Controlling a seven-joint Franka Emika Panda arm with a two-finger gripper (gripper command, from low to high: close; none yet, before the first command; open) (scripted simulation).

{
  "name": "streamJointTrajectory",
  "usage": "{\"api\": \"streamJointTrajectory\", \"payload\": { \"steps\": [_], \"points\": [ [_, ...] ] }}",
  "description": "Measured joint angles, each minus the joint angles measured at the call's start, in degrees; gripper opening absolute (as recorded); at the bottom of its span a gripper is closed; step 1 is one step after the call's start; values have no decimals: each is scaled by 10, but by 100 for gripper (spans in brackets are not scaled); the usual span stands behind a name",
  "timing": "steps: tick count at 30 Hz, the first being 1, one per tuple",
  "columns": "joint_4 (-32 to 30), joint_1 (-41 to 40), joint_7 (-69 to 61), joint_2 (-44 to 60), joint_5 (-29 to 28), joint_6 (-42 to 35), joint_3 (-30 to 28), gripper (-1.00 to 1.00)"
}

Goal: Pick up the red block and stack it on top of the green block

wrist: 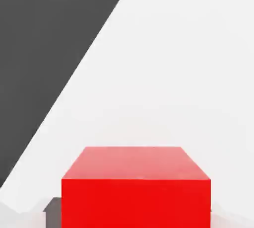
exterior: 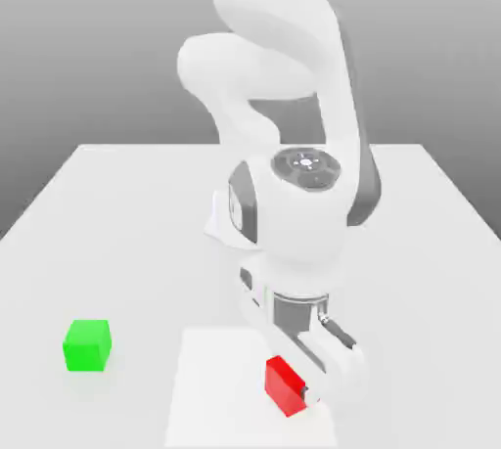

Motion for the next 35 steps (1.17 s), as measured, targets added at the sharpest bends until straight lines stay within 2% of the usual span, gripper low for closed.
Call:
{"api": "streamJointTrajectory", "payload": {
  "steps": [2,4,10,20,22,26,27,33,35],
  "points": [
    [-7,-7,-9,-35,26,-28,4,-100],
    [-11,-19,30,-49,38,-37,-17,-100],
    [-25,-90,183,-80,57,-54,-82,-100],
    [-47,-234,448,-131,79,-80,-150,-100],
    [-47,-267,468,-109,80,-58,-147,-100],
    [-45,-255,476,-33,78,16,-137,-100],
    [-44,-255,477,-22,78,27,-137,100],
    [-44,-255,477,-17,78,31,-137,100],
    [-45,-255,477,-38,78,10,-136,100]
  ]
}}
